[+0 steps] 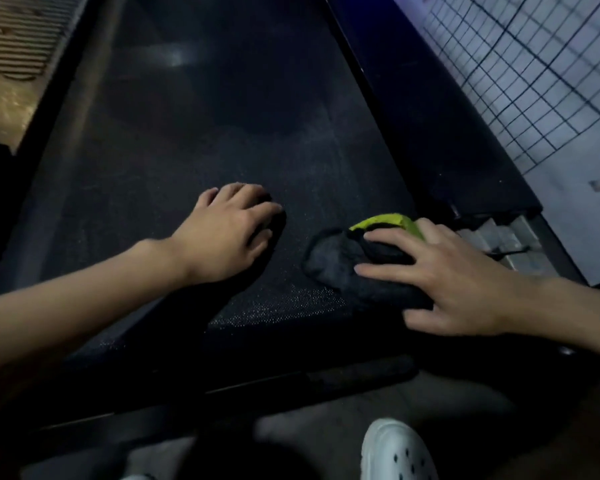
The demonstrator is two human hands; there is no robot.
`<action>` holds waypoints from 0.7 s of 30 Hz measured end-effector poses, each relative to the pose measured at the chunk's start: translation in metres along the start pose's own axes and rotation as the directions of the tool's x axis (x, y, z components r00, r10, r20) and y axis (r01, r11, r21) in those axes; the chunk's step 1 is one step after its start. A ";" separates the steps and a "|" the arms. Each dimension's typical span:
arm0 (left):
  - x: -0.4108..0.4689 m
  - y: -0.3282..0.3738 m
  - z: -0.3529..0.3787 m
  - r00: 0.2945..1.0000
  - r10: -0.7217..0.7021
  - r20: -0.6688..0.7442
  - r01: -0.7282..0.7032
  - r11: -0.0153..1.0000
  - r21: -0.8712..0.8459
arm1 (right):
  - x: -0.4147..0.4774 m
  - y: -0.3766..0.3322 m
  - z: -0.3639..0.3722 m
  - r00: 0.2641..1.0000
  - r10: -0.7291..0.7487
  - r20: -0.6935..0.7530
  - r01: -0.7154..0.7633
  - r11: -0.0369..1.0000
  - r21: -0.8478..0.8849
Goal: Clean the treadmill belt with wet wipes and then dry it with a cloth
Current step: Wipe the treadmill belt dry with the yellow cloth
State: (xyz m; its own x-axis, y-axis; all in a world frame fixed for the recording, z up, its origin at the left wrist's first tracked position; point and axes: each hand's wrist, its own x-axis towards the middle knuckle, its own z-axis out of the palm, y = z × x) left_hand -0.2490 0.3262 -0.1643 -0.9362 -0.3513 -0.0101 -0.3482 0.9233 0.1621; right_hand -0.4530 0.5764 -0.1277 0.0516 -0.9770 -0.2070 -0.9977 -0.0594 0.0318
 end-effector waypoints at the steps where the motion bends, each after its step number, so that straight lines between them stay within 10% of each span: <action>1: -0.005 0.001 0.001 1.000 0.008 0.014 -0.008 1.000 -0.010 | -0.004 -0.007 0.003 0.999 -0.035 -0.016 0.035 0.999 -0.011; 11: -0.024 -0.006 -0.002 0.999 -0.025 -0.046 0.004 0.909 -0.417 | 0.051 -0.050 -0.011 0.953 -0.301 -0.036 0.289 0.937 -0.194; 21: -0.080 -0.064 -0.048 0.873 -0.481 0.081 0.365 0.534 -0.762 | 0.179 -0.210 -0.045 0.803 -0.588 -0.101 0.553 0.797 -0.242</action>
State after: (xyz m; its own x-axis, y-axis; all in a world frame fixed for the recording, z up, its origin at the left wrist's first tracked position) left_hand -0.1496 0.2878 -0.1262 -0.6538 -0.7380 -0.1670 -0.4917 0.2466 0.8351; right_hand -0.2325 0.4051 -0.1276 0.6323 -0.7700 -0.0860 -0.7563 -0.6375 0.1472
